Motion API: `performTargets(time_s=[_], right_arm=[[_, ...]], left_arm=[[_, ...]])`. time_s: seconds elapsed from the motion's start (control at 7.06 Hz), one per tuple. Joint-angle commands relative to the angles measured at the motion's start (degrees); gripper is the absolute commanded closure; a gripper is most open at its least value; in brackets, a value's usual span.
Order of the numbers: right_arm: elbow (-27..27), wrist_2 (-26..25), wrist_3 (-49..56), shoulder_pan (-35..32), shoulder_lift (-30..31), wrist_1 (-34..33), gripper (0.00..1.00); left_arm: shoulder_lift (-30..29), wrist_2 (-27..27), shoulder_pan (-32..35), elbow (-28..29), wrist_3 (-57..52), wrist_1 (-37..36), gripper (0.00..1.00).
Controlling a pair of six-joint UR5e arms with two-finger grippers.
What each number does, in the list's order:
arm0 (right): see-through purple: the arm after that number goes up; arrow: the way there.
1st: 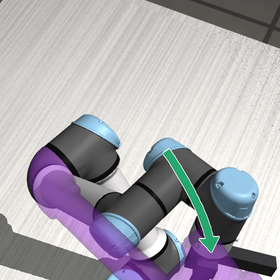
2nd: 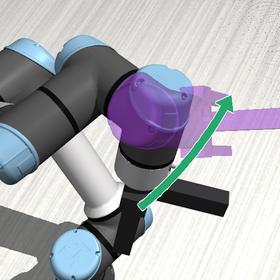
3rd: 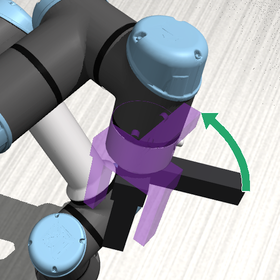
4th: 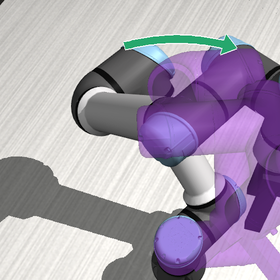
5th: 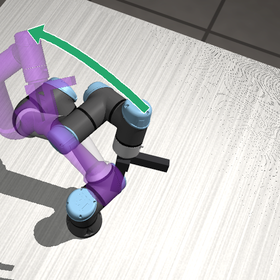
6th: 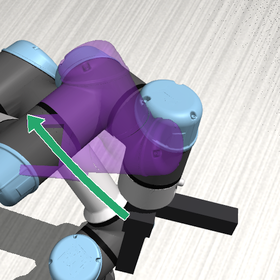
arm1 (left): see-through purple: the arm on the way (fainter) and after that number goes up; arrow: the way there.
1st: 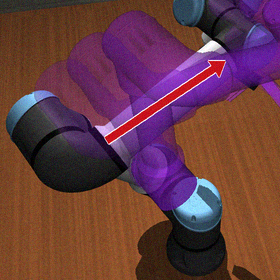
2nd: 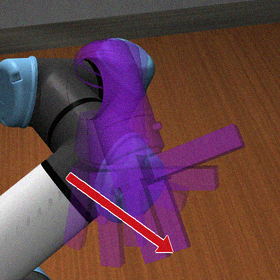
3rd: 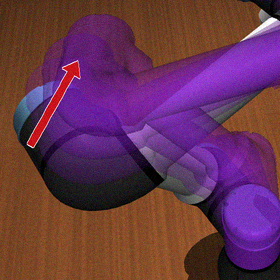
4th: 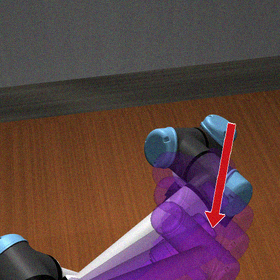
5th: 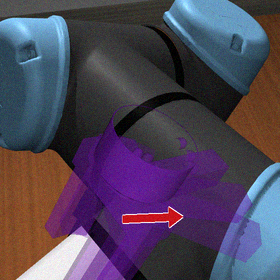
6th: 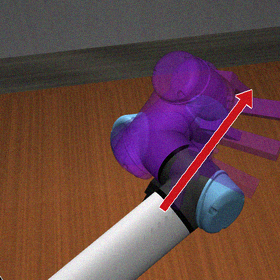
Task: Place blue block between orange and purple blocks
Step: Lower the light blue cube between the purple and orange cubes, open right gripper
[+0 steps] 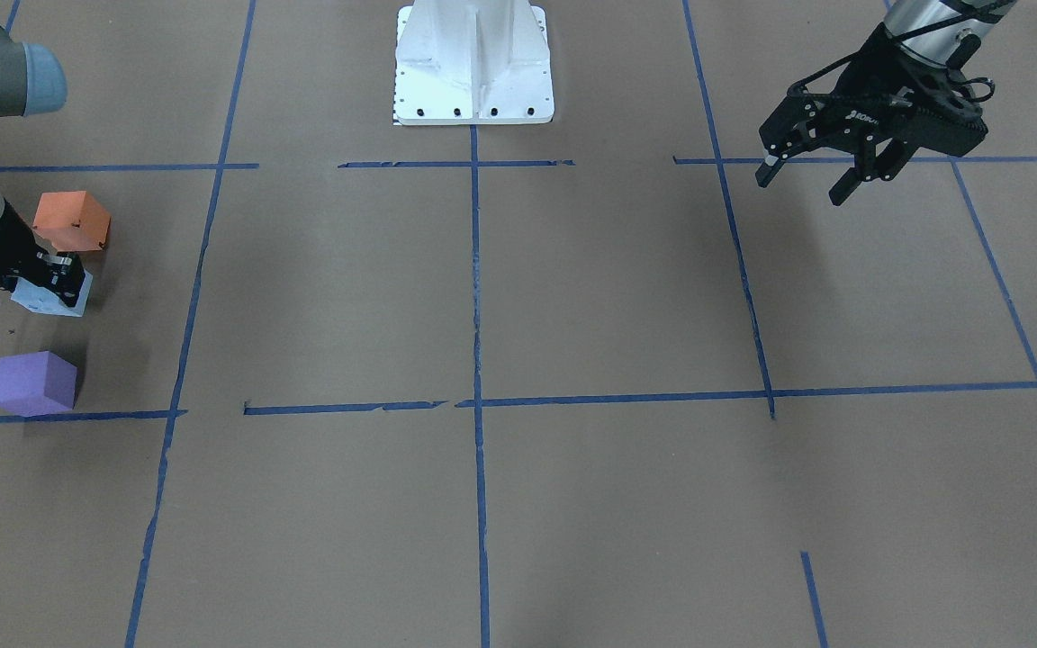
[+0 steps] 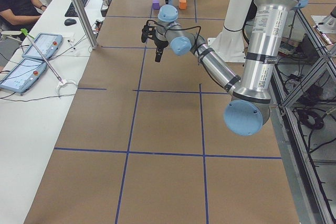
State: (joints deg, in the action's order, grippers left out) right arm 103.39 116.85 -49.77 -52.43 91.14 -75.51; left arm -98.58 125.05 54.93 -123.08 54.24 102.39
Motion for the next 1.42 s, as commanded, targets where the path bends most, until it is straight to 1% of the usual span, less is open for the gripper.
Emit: performTargets(time_s=[0.0, 0.14, 0.57, 0.71, 0.85, 0.99, 1.13, 1.28], right_arm=[[-1.69, -0.04, -0.07, 0.22, -0.79, 0.10, 0.88], [-3.70, -0.04, 0.11, 0.22, -2.62, 0.10, 0.87], [-4.33, -0.04, 0.28, 0.22, -2.81, 0.19, 0.85], [-4.51, -0.13, 0.37, 0.22, -2.72, 0.19, 0.83], [-4.51, -0.13, 0.28, 0.31, -2.90, 0.19, 0.78], [-4.51, -0.13, 0.28, 0.39, -2.90, 0.19, 0.70], [-4.42, -0.13, 0.37, 0.48, -2.90, 0.19, 0.58], [-4.51, -0.21, 0.55, 0.48, -2.81, 0.19, 0.39]], left_arm=[[-0.03, -0.07, 0.00, -0.05, 0.69, 0.00, 0.00], [-0.12, -0.07, 0.00, -0.14, 0.70, 0.00, 0.00], [-0.03, -0.07, -0.09, -0.31, 1.05, 0.00, 0.00], [0.06, -0.07, -0.09, -0.23, 1.05, 0.00, 0.00], [0.06, -0.07, -0.09, -0.23, 1.05, 0.00, 0.00], [0.06, -0.07, -0.09, -0.23, 1.05, 0.00, 0.00], [0.06, -0.07, -0.09, -0.23, 1.05, 0.00, 0.00], [-0.03, -0.07, -0.09, -0.23, 1.05, 0.00, 0.00]])
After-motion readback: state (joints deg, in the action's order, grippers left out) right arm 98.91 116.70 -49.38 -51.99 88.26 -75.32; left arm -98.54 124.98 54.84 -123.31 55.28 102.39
